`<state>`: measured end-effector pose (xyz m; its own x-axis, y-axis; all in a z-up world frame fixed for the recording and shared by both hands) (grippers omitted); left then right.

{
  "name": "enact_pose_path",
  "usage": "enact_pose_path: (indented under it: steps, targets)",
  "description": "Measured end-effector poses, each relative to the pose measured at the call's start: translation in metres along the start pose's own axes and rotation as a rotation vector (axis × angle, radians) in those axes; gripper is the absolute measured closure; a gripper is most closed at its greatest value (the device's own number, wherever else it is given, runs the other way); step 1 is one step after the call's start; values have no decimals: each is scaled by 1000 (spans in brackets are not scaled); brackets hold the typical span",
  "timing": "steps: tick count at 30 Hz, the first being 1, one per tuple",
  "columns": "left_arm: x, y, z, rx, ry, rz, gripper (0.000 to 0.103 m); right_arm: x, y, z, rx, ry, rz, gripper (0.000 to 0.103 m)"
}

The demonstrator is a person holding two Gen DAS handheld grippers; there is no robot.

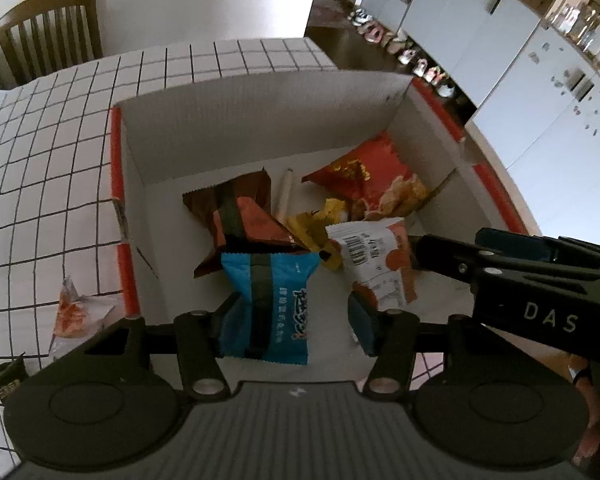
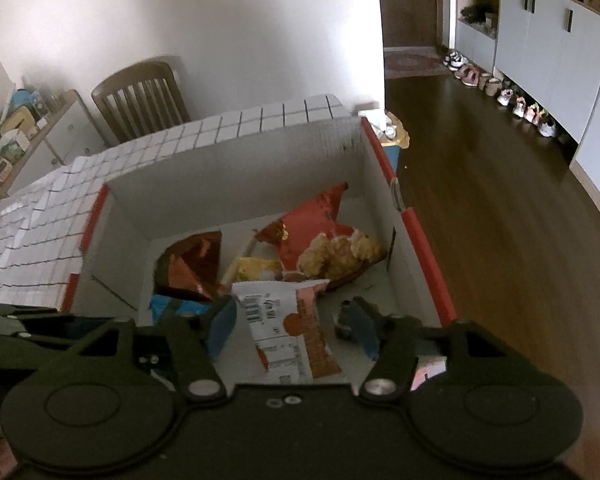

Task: Organize snacks
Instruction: 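Open both tools to release the snacks and lift out of the box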

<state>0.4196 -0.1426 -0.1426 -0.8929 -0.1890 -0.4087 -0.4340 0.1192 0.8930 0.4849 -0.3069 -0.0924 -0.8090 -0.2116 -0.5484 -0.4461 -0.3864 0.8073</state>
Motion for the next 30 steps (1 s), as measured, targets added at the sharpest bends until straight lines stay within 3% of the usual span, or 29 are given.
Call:
enact_pose_path:
  steps: [8,20,23,30]
  targets:
    - [8,38,7,32,-24,-62,45,3,29,10,-6,9,-50,28]
    - [26,96,29,62,-65,-151,44,15,68,43,-42,10,-125,21]
    - [33,111,37,66,-72,-175,35,18,77,54,-52,10,-149,19]
    - [49,139,59,71,-82,-221,34,30,99,85,-82,19,-199,17]
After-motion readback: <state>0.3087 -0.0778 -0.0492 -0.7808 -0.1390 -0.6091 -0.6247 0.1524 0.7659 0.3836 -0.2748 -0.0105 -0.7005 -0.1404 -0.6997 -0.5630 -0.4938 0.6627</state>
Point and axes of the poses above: each gripper's, at about its wrist camera, not at the fingertips, and y roughly against the way its jaws point, z to its left, x to its underside, the point moved 4 cm from there along -y, roughly the way its jaws point, and after that the axes turned 2 degrees about z, right-handed, at the moved point
